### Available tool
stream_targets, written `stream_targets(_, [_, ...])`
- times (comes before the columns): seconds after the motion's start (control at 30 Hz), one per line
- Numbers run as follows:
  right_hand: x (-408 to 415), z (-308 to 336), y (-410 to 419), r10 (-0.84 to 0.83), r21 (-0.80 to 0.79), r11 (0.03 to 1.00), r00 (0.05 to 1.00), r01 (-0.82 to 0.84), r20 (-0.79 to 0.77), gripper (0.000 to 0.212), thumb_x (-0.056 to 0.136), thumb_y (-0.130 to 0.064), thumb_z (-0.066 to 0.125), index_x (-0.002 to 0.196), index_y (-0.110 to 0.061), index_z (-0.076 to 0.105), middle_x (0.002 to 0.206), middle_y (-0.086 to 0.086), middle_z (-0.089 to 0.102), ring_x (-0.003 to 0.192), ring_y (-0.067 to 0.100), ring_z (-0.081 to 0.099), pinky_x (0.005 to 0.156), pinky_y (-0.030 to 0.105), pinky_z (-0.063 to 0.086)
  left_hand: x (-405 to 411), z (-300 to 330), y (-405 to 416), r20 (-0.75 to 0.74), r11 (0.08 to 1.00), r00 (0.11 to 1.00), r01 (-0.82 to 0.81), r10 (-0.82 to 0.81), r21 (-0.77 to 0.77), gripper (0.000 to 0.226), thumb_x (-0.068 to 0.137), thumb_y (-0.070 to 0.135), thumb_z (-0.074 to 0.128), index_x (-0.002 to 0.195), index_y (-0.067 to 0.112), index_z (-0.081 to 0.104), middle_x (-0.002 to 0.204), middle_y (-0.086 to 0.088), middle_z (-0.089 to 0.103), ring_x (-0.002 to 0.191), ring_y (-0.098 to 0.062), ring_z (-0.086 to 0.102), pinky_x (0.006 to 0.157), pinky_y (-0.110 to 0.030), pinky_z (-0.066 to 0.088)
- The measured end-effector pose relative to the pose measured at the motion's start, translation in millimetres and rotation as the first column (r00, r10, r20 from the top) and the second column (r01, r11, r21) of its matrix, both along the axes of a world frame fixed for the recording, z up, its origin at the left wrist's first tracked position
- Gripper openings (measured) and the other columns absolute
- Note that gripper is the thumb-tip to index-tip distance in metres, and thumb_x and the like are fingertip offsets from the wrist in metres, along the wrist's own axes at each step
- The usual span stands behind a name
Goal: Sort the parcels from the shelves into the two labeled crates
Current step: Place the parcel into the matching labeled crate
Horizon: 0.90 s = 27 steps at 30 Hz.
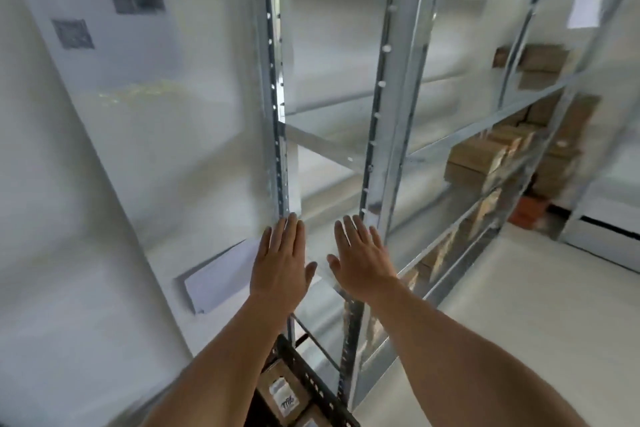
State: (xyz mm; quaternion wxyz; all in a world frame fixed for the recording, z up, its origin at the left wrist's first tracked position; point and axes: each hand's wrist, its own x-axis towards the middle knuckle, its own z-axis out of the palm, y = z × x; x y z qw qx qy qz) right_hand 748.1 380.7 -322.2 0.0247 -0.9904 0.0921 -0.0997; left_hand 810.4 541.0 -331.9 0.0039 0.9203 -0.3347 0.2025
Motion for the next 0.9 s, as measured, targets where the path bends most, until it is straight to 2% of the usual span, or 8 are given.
stream_targets(0.1, [-33.5,26.6,-43.6,0.112,-0.013,0.994,0.991,-0.111,0.077,0.068,0.105,-0.042,0.037,0.160,-0.010,0.014,0.167,0.009,0.014,0.155,0.025,0.008,0.126,0.044,0.009,-39.8,18.7,-51.8,0.033,0.999,0.999,-0.006,0.007,-0.035,0.077,0.098,0.054,0.047,0.157,0.007,0.027,0.164,-0.014,0.021,0.152,-0.031,0.022,0.122,-0.048,0.021])
stream_targets(0.2, [-71.3,32.0,-89.4,0.216,-0.063,0.975,0.973,-0.212,0.080,0.063,0.104,-0.039,0.042,0.158,-0.015,0.023,0.165,0.009,0.022,0.154,0.026,0.016,0.124,0.044,0.016,-86.2,15.9,-102.7,0.040,0.998,0.999,0.003,-0.001,-0.055,0.075,0.101,0.051,0.041,0.158,0.010,0.017,0.166,-0.012,0.012,0.154,-0.030,0.014,0.123,-0.047,0.010])
stream_targets(0.27, [-95.3,31.8,-123.2,0.161,-0.025,0.987,0.984,-0.160,0.072,0.062,0.104,-0.041,0.040,0.158,-0.018,0.021,0.166,0.007,0.019,0.154,0.026,0.012,0.124,0.047,0.014,-113.6,15.9,-135.3,0.033,0.999,0.999,0.000,0.002,-0.051,0.074,0.102,0.049,0.040,0.159,0.011,0.012,0.167,-0.011,0.006,0.155,-0.029,0.008,0.123,-0.045,0.005])
stream_targets(0.4, [-133.1,40.6,-200.5,0.015,0.014,1.000,1.000,-0.015,0.008,0.066,0.104,-0.049,0.033,0.160,-0.021,0.011,0.168,0.006,0.007,0.155,0.028,0.001,0.124,0.052,0.006,-141.0,28.5,-207.8,-0.017,0.999,0.999,-0.046,0.047,0.020,0.079,0.104,0.053,0.030,0.158,0.012,-0.012,0.166,-0.010,-0.020,0.154,-0.027,-0.015,0.124,-0.045,-0.006])
stream_targets(0.63, [-150.0,59.1,-335.7,-0.179,0.050,0.982,0.984,0.180,-0.018,0.071,0.103,-0.057,0.028,0.161,-0.024,0.003,0.169,0.005,-0.002,0.155,0.030,-0.005,0.122,0.055,0.003,-137.0,43.4,-338.4,-0.037,1.000,0.999,-0.005,0.006,0.024,0.080,0.102,0.055,0.033,0.160,0.014,-0.007,0.167,-0.009,-0.016,0.154,-0.029,-0.012,0.124,-0.049,-0.004])
stream_targets(0.9, [-102.4,50.9,-503.5,-0.309,0.031,0.950,0.950,0.311,-0.052,0.074,0.102,-0.059,0.029,0.161,-0.025,-0.001,0.168,0.006,-0.005,0.154,0.032,-0.007,0.123,0.058,0.005,-64.0,27.8,-518.3,-0.080,0.995,0.993,0.089,-0.085,0.039,0.080,0.102,0.055,0.034,0.160,0.017,-0.006,0.167,-0.010,-0.015,0.154,-0.033,-0.012,0.123,-0.052,-0.004])
